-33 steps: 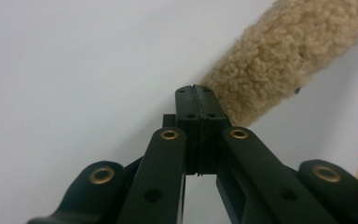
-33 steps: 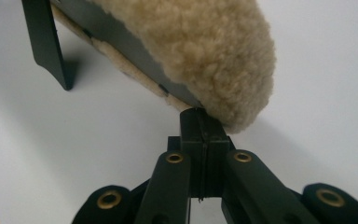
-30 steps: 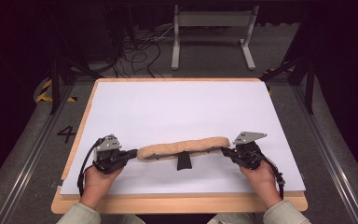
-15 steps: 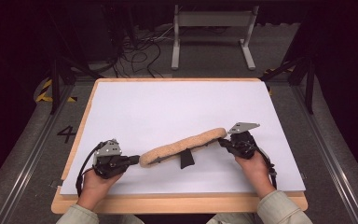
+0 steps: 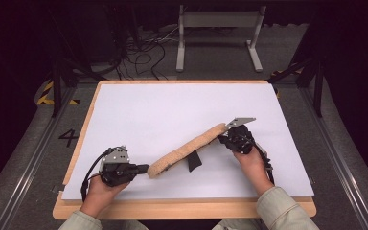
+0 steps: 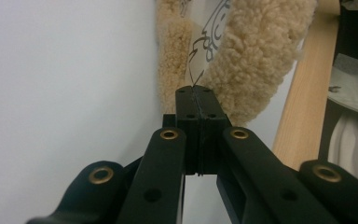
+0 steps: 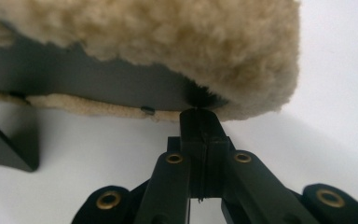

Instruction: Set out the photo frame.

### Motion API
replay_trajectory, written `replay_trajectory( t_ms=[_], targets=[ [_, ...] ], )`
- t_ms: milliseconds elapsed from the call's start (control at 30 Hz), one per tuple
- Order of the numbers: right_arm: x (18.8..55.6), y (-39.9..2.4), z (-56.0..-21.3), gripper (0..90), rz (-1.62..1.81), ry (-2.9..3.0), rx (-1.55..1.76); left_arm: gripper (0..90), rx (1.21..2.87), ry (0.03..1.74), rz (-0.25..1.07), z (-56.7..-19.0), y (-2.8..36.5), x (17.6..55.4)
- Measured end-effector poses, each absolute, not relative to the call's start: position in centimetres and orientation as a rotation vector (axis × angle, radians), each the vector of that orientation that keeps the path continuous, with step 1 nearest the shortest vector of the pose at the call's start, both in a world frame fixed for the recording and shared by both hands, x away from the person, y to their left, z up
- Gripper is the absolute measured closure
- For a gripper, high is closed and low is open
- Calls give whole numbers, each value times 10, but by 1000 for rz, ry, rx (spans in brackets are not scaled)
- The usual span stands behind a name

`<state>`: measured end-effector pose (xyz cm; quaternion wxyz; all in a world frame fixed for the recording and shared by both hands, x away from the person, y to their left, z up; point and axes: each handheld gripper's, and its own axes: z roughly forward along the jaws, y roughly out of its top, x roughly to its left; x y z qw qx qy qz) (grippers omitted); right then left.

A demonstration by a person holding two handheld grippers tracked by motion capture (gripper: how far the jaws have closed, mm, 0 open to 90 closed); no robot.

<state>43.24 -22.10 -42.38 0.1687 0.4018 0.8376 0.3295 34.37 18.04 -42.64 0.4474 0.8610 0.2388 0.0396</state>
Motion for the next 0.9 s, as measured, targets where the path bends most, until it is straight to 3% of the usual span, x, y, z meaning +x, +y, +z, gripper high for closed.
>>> replay_trajectory(
  t_ms=[467,900],
  targets=[
    [445,-220,-421,900,975,2349,1200,898,2152,494,7,-426,167,340],
    [417,-230,-410,900,1027,2389,1153,898,2184,395,-39,-426,152,332]
  ],
)
